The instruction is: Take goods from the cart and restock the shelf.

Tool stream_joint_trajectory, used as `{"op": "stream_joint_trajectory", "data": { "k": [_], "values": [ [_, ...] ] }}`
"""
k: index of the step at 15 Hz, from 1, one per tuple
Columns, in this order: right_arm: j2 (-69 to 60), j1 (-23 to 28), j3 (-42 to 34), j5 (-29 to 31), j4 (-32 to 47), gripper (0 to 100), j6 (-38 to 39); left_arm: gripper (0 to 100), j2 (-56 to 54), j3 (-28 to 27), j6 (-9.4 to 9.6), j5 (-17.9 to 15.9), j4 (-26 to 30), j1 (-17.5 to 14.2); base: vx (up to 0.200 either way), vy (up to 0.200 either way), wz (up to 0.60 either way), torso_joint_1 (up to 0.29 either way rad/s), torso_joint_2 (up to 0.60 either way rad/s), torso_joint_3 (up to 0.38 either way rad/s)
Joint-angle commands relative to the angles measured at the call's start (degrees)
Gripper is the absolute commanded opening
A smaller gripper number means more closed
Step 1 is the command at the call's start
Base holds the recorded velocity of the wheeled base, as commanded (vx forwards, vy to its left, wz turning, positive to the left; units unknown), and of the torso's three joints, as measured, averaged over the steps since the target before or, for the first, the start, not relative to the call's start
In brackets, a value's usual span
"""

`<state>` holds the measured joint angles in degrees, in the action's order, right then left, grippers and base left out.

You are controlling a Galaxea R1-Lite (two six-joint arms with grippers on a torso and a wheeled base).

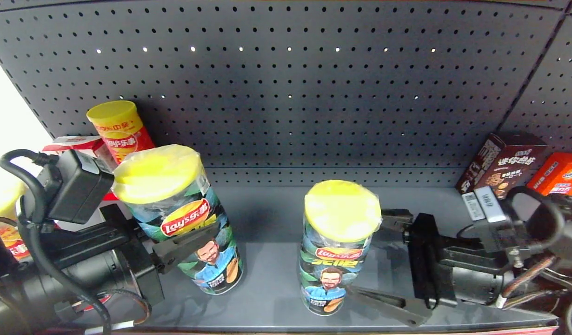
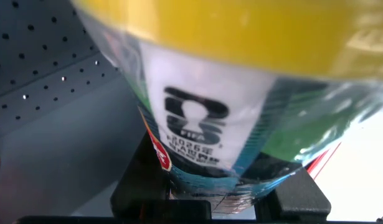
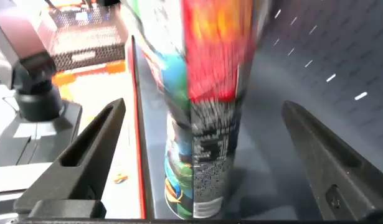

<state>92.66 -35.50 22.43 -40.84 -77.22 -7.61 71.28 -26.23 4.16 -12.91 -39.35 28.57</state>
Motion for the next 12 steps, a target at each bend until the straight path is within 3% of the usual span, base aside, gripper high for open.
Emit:
{"op": "stream_joint_trajectory", "data": {
  "k": [1,5,7,12],
  "values": [
    [-11.1,2.54,-1.07,-0.03,4.53,100,-0.04,0,0.18,-0.66,0.06,-0.01,-0.02,0.17,0.0,0.0,0.0,0.0,0.0,0.0],
    [-26.65,8.78,0.07,2.52,17.54,100,-0.04,0,0.18,-1.63,0.15,-0.01,-0.02,0.17,0.0,0.0,0.0,0.0,0.0,0.0],
    [-37.2,11.59,-0.46,9.02,26.68,100,-0.04,0,0.26,-2.51,0.15,-0.01,-0.02,-0.01,0.0,0.0,0.0,0.0,0.0,0.0],
    [-59.79,11.94,-0.11,21.06,54.1,100,0.05,0,0.35,-4.26,0.24,-0.19,-0.02,0.08,0.0,0.0,0.0,0.0,0.0,0.0]
  ]
}}
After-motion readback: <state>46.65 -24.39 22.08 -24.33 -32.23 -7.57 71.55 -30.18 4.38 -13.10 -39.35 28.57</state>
